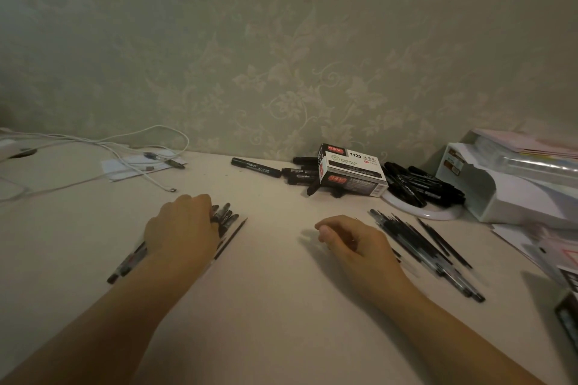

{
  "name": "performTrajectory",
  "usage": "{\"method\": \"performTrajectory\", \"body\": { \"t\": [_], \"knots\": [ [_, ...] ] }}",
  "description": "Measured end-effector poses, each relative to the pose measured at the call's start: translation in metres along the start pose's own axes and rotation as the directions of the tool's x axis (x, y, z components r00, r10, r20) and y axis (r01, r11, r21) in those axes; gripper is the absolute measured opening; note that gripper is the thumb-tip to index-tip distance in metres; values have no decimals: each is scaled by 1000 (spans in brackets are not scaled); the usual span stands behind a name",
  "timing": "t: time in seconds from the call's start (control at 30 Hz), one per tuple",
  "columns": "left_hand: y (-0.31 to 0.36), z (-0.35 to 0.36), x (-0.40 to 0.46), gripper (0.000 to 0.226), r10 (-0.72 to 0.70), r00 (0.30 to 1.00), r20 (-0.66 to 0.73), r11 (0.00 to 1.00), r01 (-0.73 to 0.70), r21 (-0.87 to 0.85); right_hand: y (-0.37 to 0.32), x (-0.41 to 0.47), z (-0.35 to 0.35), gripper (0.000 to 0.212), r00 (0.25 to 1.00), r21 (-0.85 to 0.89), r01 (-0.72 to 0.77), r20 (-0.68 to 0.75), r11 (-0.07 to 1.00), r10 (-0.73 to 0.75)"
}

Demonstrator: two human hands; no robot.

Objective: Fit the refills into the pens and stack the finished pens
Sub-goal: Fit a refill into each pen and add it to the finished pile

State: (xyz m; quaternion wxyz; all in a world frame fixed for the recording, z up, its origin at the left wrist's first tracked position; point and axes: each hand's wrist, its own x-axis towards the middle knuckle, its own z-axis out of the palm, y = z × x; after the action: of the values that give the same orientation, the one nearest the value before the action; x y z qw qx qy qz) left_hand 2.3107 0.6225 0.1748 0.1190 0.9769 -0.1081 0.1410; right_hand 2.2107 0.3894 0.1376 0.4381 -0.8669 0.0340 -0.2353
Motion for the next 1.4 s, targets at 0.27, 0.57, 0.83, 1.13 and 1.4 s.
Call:
{"method": "performTrajectory", "body": {
  "t": [0.27,0.57,0.83,1.13,1.4],
  "knots": [
    [6,3,0,17,88,989,-117,993,-97,-67,-2,1,-4,9,998,-220,24,-53,975,-37],
    [41,27,-22,7,423,900,-101,857,-434,-279,10,12,-51,22,964,-700,-237,-254,673,75],
    [41,27,-22,6,447,892,-67,838,-444,-316,17,12,-54,18,948,-754,-317,-262,575,178],
    [42,31,-23,10,468,882,-62,825,-461,-328,20,14,-52,23,937,-736,-349,-267,580,225],
    [49,30,-25,11,430,897,-101,722,-409,-558,-18,18,-34,4,952,-190,-163,-288,968,104]
  ]
}}
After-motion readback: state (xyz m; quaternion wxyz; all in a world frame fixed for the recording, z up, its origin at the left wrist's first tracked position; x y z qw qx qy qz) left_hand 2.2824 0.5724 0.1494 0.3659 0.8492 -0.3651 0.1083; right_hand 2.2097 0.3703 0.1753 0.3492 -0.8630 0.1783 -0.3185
